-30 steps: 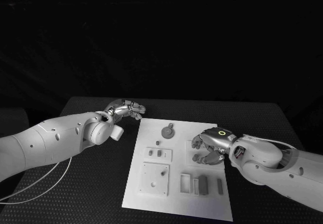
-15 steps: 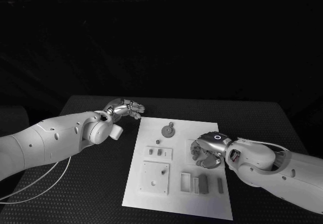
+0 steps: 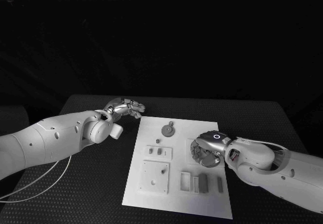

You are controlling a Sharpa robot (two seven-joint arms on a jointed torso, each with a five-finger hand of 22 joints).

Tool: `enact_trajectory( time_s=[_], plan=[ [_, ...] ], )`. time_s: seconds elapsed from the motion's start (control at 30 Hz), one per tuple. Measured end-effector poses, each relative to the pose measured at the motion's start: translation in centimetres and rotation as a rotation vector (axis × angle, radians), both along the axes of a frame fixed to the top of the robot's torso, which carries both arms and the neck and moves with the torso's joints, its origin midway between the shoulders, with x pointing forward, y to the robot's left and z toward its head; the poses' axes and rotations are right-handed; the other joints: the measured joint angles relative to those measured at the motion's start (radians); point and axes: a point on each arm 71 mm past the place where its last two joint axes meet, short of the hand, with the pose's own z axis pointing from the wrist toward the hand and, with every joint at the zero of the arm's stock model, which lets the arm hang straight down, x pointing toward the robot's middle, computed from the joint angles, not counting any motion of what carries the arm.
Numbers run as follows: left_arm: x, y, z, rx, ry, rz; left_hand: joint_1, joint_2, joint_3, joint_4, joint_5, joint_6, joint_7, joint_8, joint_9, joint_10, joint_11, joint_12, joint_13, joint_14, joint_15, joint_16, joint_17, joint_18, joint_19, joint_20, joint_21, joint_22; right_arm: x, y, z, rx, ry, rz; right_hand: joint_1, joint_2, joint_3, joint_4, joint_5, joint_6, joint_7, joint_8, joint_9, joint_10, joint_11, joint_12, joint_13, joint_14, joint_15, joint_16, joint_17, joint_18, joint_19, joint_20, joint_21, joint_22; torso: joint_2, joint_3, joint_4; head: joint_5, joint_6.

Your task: Assemble the parts on the task board

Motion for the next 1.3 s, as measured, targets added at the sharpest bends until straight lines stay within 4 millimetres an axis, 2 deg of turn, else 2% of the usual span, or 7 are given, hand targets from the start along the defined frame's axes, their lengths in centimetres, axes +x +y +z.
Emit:
enact_trajectory(
  time_s=[0.13,0.4,0.5,0.73,0.97,1.1,1.3],
  plan=[
    [0.0,0.0,0.0,0.000,0.000,0.000,0.000,0.000,0.000,0.000,0.000,0.000,0.000,0.000,0.000,0.000,0.000,0.000,0.000,0.000,0.000,0.000,0.000,0.000,0.000,0.000,0.000,0.000,0.0,0.1,0.0,0.000,-0.010,0.005,0.005,0.013,0.035,0.004,0.000,0.013,-0.004,0.005,0.000,0.015,-0.008,0.007,0.003,0.007,-0.007,0.004,0.003,0.001,0.006,-0.003,0.004,0.000,0.000,0.0000,0.0001,0.000,-0.001],
    [0.0,0.0,0.0,0.000,0.001,-0.001,0.000,0.000,0.000,0.000,0.000,0.000,0.000,0.000,0.000,0.000,0.000,0.000,0.000,0.000,0.000,0.000,0.000,-0.001,0.000,0.000,0.000,0.000,-0.2,0.3,0.2,0.004,-0.032,0.011,0.002,0.019,0.096,0.004,-0.004,0.029,-0.009,0.013,0.000,0.034,-0.020,0.015,0.017,0.018,-0.017,0.010,0.013,0.000,0.020,-0.013,0.013,0.003,0.000,-0.0002,0.0006,-0.001,-0.004],
    [0.0,0.0,0.0,0.000,0.001,-0.001,0.000,0.000,0.000,0.000,0.000,0.000,0.000,0.000,0.000,0.000,0.000,0.000,0.000,0.000,0.000,0.000,0.000,-0.001,0.000,0.000,0.000,0.000,-0.2,0.4,0.2,0.009,-0.040,0.011,0.003,0.020,0.109,0.001,-0.004,0.029,-0.009,0.013,0.000,0.040,-0.018,0.021,0.022,0.018,-0.018,0.015,0.016,0.001,0.022,-0.014,0.018,0.003,-0.001,-0.0009,0.0007,-0.001,-0.004],
    [0.0,0.0,0.0,-0.001,0.002,-0.001,0.000,0.000,0.000,0.000,0.000,0.000,0.000,0.000,-0.001,0.000,0.000,0.000,0.000,0.000,0.000,0.000,0.001,-0.003,0.000,0.000,0.000,0.000,-0.4,0.2,0.5,0.026,-0.059,0.007,0.004,0.022,0.120,0.001,-0.004,0.029,-0.009,0.013,0.000,0.041,-0.020,0.022,0.027,0.022,-0.021,0.015,0.020,0.000,0.029,-0.018,0.019,0.005,-0.001,-0.0009,0.0012,-0.001,-0.003],
    [0.0,0.0,0.0,-0.001,0.002,0.000,0.000,0.000,0.000,0.000,0.000,0.000,0.000,0.000,-0.001,0.000,0.000,0.000,0.000,0.000,0.000,0.000,0.001,-0.007,0.000,0.000,0.000,0.000,-0.4,0.2,1.9,0.066,-0.083,0.003,0.004,0.022,0.120,0.001,-0.005,0.029,-0.009,0.013,0.000,0.041,-0.020,0.022,0.030,0.022,-0.021,0.019,0.022,0.001,0.032,-0.018,0.023,0.006,-0.002,-0.0009,0.0007,0.002,-0.002],
    [0.0,0.0,0.0,-0.002,0.002,-0.001,0.000,0.000,0.000,0.000,0.000,0.000,0.000,0.000,-0.001,0.000,0.000,0.000,0.000,0.000,0.000,0.000,0.002,-0.008,0.000,0.000,0.000,0.000,-0.6,0.8,3.0,0.103,-0.095,0.011,0.004,0.022,0.120,0.001,-0.005,0.031,-0.007,0.014,0.000,0.041,-0.020,0.022,0.030,0.022,-0.021,0.019,0.022,0.001,0.032,-0.018,0.023,0.006,-0.002,-0.0009,0.0001,0.005,-0.001],
    [0.1,-0.1,0.0,-0.002,0.002,-0.001,0.000,0.000,0.000,0.000,0.000,0.000,0.000,0.000,-0.001,0.000,0.000,0.000,0.000,0.000,0.000,0.000,0.002,-0.008,0.000,0.000,0.000,0.000,-1.3,2.1,3.6,0.144,-0.091,0.043,0.004,0.021,0.120,0.001,-0.005,0.031,-0.008,0.014,0.000,0.041,-0.020,0.022,0.031,0.022,-0.021,0.019,0.023,0.001,0.032,-0.018,0.023,0.006,-0.002,-0.0004,0.0000,0.012,0.000]
  ],
)
